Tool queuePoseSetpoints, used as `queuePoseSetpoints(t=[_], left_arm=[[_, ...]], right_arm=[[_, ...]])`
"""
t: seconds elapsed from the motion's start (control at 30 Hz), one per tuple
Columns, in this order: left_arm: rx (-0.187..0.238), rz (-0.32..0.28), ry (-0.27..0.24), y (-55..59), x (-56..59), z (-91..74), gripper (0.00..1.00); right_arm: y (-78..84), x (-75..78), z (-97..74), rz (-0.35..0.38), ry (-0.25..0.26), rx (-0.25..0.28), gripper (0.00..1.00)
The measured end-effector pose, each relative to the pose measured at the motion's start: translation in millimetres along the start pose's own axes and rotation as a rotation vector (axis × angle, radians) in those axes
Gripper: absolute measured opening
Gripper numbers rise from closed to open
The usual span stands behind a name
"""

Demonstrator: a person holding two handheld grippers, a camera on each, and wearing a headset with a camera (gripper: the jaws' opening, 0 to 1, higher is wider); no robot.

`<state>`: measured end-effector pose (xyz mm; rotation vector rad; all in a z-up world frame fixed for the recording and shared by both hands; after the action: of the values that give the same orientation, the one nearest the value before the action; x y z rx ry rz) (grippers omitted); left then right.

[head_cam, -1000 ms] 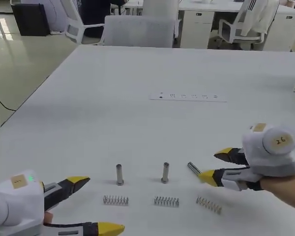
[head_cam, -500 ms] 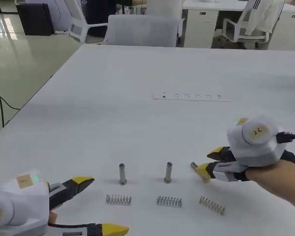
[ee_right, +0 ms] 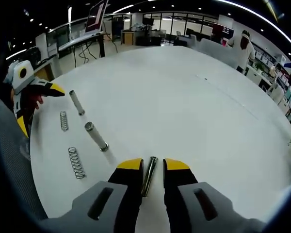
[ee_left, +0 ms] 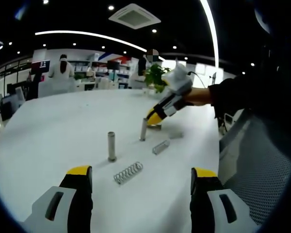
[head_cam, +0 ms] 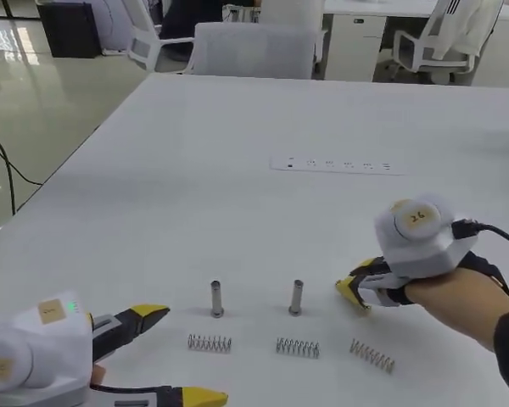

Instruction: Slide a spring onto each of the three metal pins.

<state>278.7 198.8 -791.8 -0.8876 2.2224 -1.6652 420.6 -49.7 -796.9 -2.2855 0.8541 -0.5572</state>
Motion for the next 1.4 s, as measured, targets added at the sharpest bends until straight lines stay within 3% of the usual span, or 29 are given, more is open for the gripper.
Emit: queuePoseSetpoints(t=[0.43, 0.6, 0.77, 1.03, 1.4], left_arm=[[0.002, -0.004, -0.003, 0.1, -0.4, -0.5, 0.8], [0.002, -0.006, -0.005, 1.1, -1.3, -1.4, 0.8], [0.002, -0.005, -0.005, 1.2, -2.2, -1.9, 0.8], [0.005, 0.0, -0.006, -1.7, -2.9, -3.3, 0.79], [0.012, 0.011, 0.001, -3.7, -0.7, -2.6, 0.79]], right_arm=[[2.7, 0.7, 10.2, 0.026, 0.021, -0.063, 0.07], [1.9, 0.2, 12.2, 0.083, 0.029, -0.112, 0.06], [-1.3, -1.1, 11.9, 0.087, 0.041, -0.144, 0.05], [-1.1, 0.3, 2.9, 0.107, 0.044, -0.119, 0.05], [-0.6, 1.0, -30.3, 0.088, 0.068, -0.069, 0.05]])
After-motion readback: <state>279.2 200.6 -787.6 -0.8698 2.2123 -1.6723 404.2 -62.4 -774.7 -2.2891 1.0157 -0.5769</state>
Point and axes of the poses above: the centre of the closed fingertips' face, and the gripper's own axes: z roughly forward along the fingers, x roughly to its right, y roughly out of its underside, the point moved 7 cm from there along -z, roughly backward along the fingers, and after that the axes turned 8 degrees about y, right-handed, at the moved point
